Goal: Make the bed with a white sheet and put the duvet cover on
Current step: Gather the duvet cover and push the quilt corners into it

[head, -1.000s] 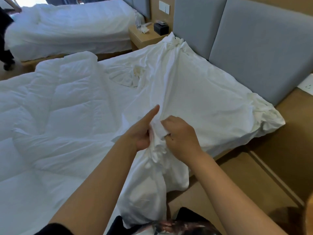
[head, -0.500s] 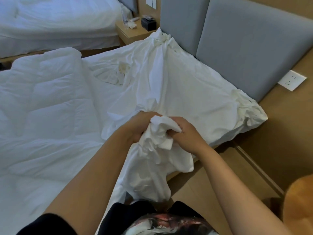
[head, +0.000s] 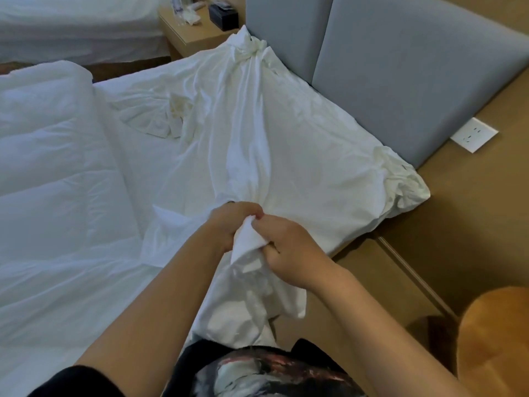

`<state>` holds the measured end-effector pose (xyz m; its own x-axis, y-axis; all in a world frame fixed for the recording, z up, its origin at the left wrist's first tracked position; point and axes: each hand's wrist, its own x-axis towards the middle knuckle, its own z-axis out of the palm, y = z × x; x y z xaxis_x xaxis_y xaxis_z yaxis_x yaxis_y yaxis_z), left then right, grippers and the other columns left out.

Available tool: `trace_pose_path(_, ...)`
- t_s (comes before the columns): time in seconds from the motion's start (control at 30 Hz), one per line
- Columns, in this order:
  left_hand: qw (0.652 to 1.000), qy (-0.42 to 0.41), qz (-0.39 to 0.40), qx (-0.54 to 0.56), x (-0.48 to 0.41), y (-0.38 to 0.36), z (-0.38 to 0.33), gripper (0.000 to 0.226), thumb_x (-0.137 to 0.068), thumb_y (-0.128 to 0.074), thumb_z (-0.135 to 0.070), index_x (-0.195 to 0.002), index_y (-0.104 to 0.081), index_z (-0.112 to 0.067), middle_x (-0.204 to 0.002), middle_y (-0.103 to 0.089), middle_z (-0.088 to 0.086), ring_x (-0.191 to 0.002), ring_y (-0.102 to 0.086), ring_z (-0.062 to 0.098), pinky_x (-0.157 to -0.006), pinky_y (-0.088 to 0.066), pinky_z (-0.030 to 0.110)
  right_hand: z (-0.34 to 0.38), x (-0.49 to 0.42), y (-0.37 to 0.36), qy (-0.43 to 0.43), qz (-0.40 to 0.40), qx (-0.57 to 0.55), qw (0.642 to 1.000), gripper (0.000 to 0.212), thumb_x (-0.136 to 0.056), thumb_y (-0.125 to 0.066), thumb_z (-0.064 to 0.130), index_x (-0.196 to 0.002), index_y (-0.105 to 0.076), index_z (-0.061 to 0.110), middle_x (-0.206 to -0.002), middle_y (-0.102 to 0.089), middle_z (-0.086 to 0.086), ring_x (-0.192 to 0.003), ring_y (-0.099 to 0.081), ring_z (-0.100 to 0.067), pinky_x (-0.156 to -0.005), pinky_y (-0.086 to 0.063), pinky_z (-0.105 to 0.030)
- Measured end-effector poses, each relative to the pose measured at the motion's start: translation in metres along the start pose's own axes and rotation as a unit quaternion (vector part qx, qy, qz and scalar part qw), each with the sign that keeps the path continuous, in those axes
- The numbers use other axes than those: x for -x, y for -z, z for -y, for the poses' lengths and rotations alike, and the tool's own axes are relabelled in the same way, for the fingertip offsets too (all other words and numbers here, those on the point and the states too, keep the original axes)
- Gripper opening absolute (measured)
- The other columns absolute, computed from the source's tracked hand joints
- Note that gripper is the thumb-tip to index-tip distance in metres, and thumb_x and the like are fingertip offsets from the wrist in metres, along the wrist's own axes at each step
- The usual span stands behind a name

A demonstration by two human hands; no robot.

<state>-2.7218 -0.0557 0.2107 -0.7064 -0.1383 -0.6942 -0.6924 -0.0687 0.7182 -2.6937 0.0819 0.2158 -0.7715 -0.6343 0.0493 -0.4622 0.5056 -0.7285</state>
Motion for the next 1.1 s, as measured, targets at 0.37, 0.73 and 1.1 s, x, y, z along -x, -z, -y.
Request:
trace_pose_path(0.37, 0.994, -0.021, 0.060, 0.092, -0.036, 0.024, -0.055, 0.083, -0.039, -0.070, -0.010, -0.120, -0.056, 0.004, -0.120, -0.061, 0.020, -0.111, -0.059, 0.030, -0.098, -0.046, 0.037, -0.070, -0.073, 0.028, -0.183, -0.082, -0.046, 0.979, 0.022, -0.095, -0.049, 0.011, -0.108, -0.065, 0.017, -0.101, -0.058, 0.006, -0.100, -0.054, -0.017, -0.080, -0.039, -0.016)
trace_pose_path(0.73, 0.984, -0.049, 0.052, 0.161, -0.082, -0.007, -0.049, 0.027, -0.093, -0.052, -0.022, -0.110, -0.060, -0.002, -0.089, -0.069, 0.011, -0.069, -0.064, 0.016, -0.055, -0.052, 0.022, -0.057, -0.091, 0.047, -0.076, -0.153, 0.050, 0.984, 0.025, -0.092, -0.044, 0.021, -0.085, -0.061, 0.004, -0.085, -0.053, -0.004, -0.079, -0.049, -0.019, -0.067, -0.038, -0.031)
trace_pose_path(1.1, 0.989, -0.024, 0.078, -0.120, -0.108, -0.035, -0.065, 0.027, -0.078, -0.071, -0.042, -0.094, -0.066, -0.021, -0.085, -0.069, -0.001, -0.083, -0.066, 0.010, -0.060, -0.049, 0.020, -0.112, -0.086, 0.100, -0.157, -0.057, -0.061, 0.984, 0.033, -0.098, -0.047, 0.019, -0.069, -0.059, 0.030, -0.074, -0.051, 0.006, -0.068, -0.046, -0.002, -0.064, -0.033, -0.023)
